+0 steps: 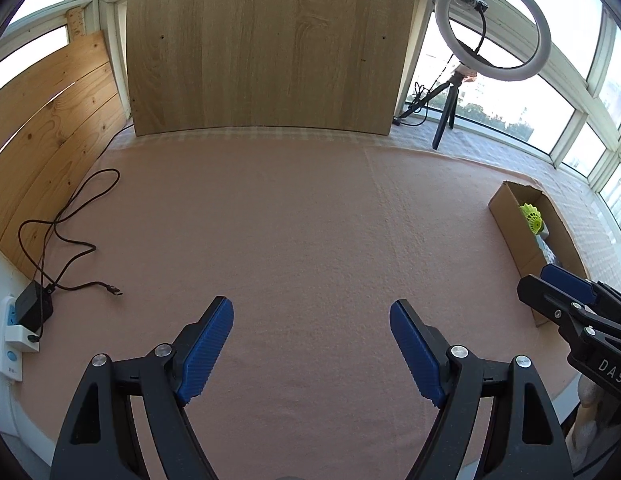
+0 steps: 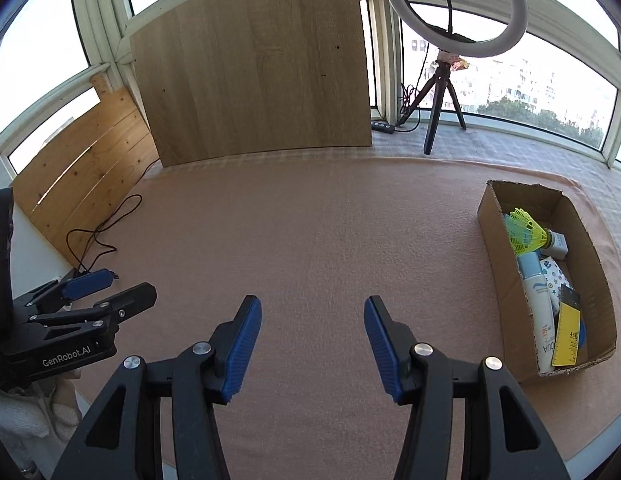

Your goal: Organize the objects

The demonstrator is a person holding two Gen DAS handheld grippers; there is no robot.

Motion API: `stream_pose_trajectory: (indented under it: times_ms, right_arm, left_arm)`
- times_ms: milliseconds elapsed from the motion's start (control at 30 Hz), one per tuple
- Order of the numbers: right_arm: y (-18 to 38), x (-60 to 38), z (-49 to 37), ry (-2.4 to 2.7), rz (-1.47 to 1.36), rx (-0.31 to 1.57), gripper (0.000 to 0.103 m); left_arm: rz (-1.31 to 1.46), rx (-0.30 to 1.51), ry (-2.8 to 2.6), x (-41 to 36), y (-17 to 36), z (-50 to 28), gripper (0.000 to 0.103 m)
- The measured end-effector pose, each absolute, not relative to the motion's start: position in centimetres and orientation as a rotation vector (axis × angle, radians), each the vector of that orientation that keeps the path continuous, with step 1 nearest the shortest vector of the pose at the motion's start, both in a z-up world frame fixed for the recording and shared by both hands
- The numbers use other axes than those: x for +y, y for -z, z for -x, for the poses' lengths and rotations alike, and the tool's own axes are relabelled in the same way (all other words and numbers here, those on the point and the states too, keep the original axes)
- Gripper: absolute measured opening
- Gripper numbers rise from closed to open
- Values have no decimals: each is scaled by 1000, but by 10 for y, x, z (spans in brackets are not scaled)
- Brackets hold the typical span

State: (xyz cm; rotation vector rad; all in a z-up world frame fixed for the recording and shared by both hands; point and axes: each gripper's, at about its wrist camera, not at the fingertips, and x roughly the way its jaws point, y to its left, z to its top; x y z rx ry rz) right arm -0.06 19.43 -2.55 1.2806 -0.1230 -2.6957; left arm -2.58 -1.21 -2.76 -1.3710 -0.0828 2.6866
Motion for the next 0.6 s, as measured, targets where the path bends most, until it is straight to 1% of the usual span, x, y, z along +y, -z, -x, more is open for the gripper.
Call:
stream_pose_trajectory:
  times_ms: [600]
  right_arm:
    - [30,191,3,2717,-1292,-130,50]
  left_arm:
    - [1379,-65,-2671,-9,27,29,83]
